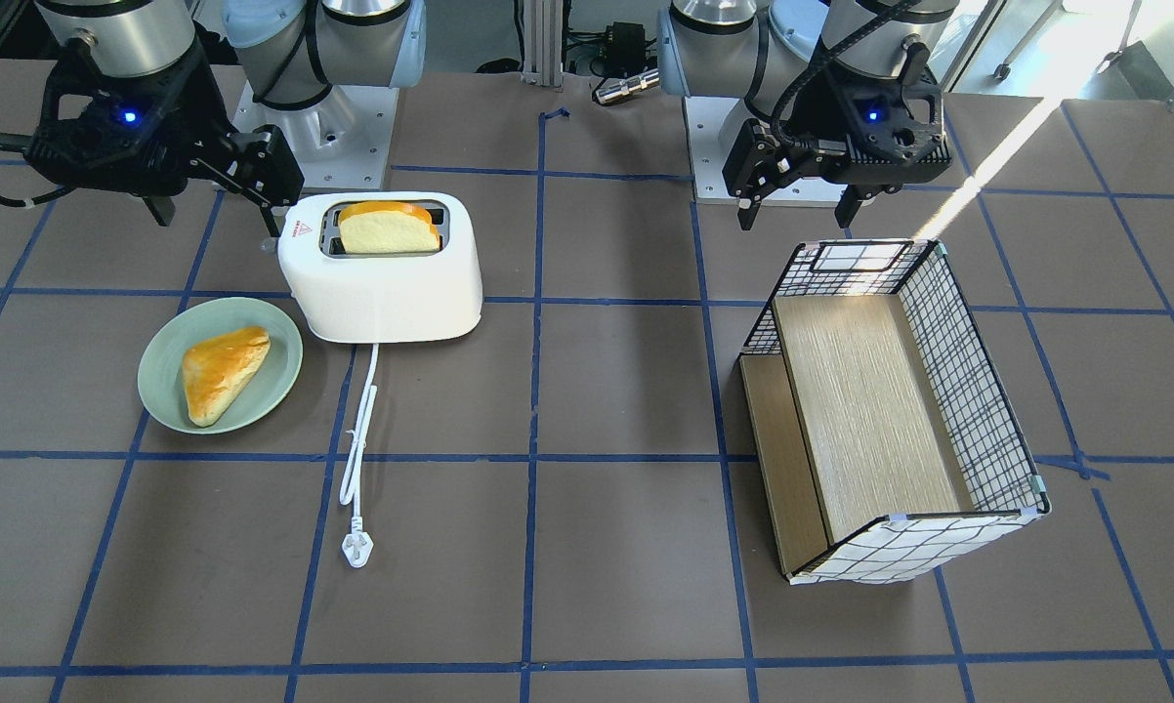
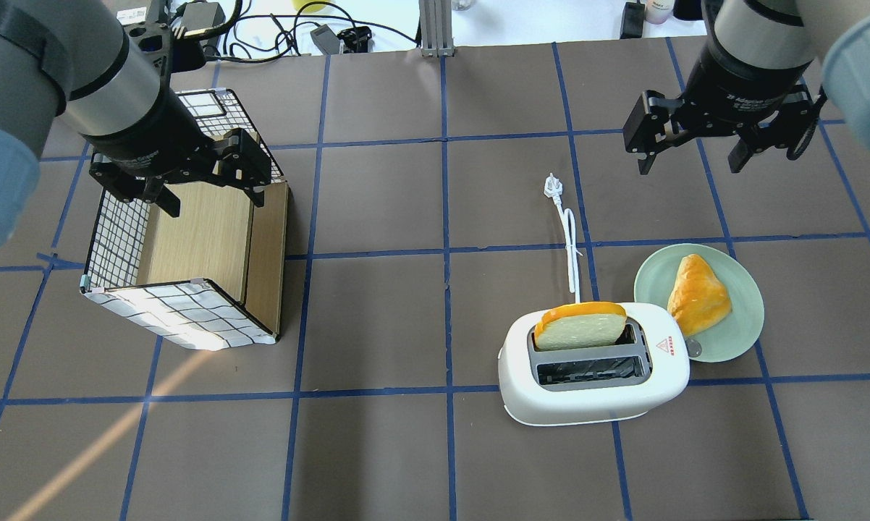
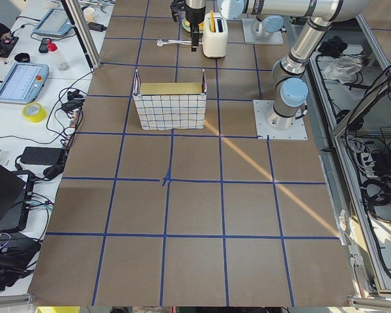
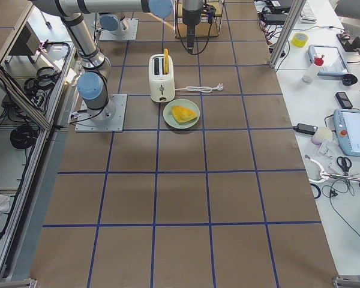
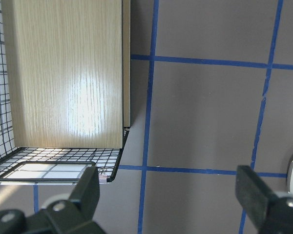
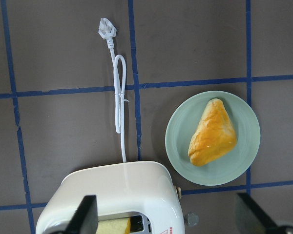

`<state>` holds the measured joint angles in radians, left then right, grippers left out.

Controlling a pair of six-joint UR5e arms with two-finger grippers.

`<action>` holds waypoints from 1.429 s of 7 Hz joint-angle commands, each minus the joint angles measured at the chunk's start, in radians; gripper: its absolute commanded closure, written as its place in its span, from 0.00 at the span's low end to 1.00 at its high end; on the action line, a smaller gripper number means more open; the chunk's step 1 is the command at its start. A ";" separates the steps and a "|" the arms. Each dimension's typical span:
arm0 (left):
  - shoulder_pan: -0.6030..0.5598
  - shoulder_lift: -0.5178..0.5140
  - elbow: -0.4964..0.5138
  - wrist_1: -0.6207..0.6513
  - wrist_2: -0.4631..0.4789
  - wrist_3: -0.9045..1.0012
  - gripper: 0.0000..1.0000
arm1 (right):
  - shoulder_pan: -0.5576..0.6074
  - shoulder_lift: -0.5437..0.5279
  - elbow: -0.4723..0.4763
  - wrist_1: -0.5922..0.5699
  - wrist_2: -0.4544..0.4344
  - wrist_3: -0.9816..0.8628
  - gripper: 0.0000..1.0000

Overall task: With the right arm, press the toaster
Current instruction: 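Move the right gripper down beside the toaster's lever side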

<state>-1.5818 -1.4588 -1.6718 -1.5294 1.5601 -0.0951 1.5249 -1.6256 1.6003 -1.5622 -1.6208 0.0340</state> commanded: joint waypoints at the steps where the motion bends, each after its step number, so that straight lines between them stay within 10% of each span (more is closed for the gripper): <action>1: 0.000 0.000 0.001 0.000 0.000 0.000 0.00 | -0.110 0.007 0.022 0.013 0.015 -0.122 0.00; 4: 0.000 0.000 0.001 0.000 0.000 0.000 0.00 | -0.225 0.007 0.073 0.028 0.160 -0.278 0.05; 10: 0.000 0.000 0.001 0.000 0.000 0.000 0.00 | -0.576 0.006 0.199 0.343 0.397 -0.779 1.00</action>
<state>-1.5815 -1.4588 -1.6718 -1.5294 1.5600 -0.0951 1.0244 -1.6207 1.7448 -1.2584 -1.2731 -0.6384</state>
